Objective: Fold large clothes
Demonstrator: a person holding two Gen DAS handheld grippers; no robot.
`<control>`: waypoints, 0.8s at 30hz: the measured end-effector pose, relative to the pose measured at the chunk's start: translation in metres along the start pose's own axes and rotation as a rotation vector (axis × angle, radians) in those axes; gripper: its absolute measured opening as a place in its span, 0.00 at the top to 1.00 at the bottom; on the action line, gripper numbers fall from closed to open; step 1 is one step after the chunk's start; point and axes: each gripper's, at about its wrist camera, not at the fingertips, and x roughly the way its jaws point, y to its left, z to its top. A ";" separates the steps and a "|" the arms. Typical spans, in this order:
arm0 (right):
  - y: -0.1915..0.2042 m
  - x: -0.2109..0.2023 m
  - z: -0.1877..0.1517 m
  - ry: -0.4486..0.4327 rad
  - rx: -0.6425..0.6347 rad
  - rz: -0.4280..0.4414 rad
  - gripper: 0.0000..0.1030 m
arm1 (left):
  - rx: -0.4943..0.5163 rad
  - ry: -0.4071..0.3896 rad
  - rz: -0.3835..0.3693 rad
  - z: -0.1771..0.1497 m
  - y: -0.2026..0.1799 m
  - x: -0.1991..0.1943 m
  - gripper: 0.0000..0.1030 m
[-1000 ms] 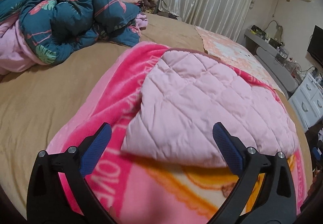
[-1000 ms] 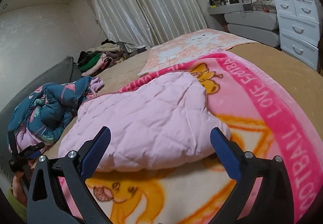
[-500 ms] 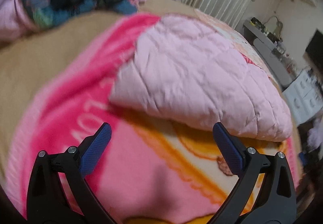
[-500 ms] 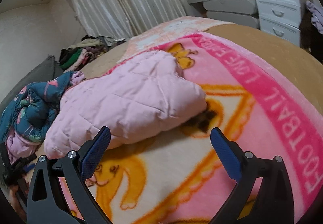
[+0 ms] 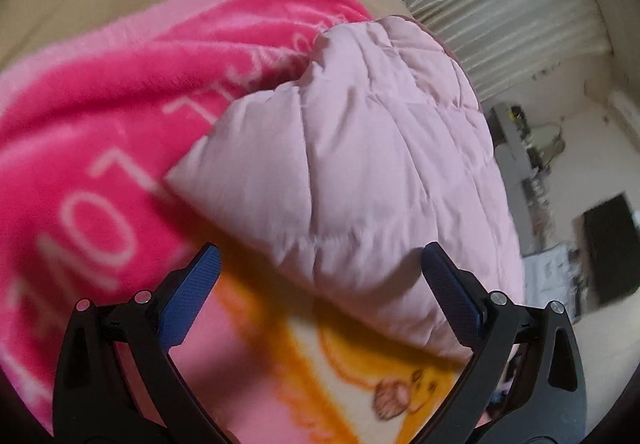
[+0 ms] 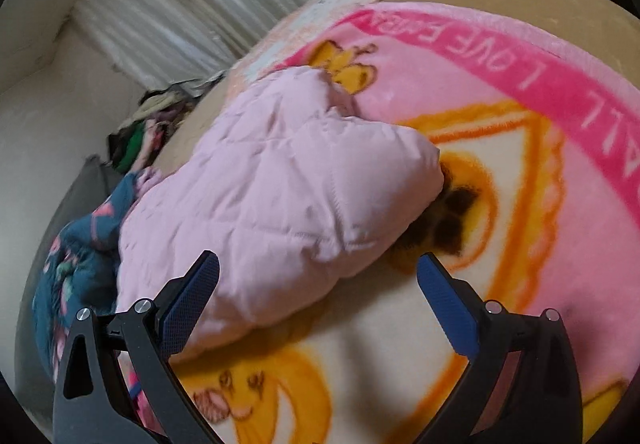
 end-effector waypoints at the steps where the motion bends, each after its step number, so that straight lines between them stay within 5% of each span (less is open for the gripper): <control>1: 0.000 0.006 0.002 0.001 0.013 0.000 0.04 | -0.017 0.001 -0.015 0.002 0.002 0.005 0.09; 10: -0.010 0.041 0.005 0.021 0.114 0.058 0.04 | -0.073 -0.029 -0.053 0.016 0.002 0.038 0.08; 24: -0.006 0.070 0.014 0.021 0.133 0.120 0.06 | -0.013 -0.075 0.018 0.020 -0.016 0.052 0.11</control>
